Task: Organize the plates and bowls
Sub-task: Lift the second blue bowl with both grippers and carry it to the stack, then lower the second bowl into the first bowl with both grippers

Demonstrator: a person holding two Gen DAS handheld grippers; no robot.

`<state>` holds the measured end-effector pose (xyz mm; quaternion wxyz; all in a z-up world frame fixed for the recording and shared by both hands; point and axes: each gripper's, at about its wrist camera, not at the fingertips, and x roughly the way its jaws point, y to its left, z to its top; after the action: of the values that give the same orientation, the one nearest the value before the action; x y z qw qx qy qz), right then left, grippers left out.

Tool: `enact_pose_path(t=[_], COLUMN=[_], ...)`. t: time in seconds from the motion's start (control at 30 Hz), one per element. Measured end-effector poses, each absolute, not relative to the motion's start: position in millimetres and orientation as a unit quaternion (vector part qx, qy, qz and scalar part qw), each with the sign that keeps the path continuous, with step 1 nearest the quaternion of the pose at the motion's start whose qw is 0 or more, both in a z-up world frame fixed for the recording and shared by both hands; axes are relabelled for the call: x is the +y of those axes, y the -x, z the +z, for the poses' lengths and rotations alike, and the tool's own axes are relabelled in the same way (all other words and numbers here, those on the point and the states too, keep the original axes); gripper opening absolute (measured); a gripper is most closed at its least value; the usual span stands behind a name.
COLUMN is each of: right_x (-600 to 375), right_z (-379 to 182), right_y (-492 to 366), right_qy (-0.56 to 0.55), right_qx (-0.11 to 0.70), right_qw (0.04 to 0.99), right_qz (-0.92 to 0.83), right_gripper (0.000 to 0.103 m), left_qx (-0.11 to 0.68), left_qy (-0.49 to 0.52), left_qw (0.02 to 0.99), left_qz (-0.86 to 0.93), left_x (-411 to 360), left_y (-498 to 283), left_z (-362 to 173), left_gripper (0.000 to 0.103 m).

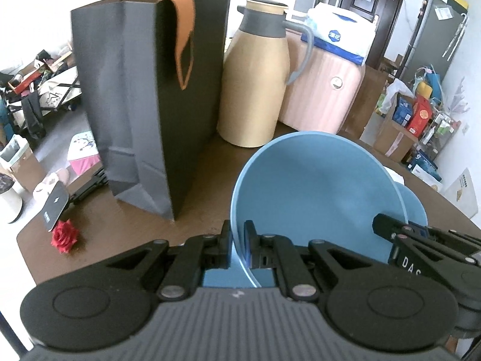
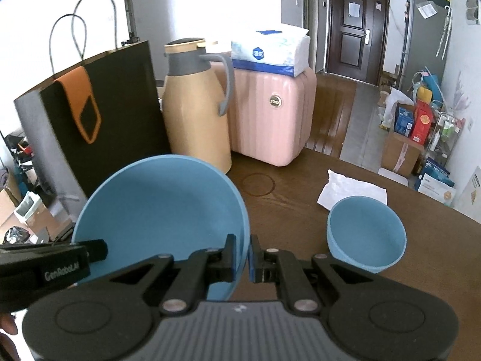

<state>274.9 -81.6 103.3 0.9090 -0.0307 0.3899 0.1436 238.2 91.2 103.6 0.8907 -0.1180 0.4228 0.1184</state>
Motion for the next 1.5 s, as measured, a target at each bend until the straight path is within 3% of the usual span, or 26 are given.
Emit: enact_pose_path(t=[0.7,1.5], right_x=[-42.6,-23.6], right_z=[72.6,18.0], right_y=[-230.4,-230.5], right_qy=[0.035,0.038], right_qx=[0.408,0.434], right_qw=[0.898,0.885], right_qz=[0.163,0.162], right_gripper=[0.008,0.008], left_qx=[0.429,0.453], left_qy=[0.126,0.116], left_qw=[0.883,0.870], left_qz=[0.143,0.156], left_x=[124.4,137.9], left_y=[-181.9,-187.7], left_z=[83.0,36.5], left_gripper=[0.008,0.008])
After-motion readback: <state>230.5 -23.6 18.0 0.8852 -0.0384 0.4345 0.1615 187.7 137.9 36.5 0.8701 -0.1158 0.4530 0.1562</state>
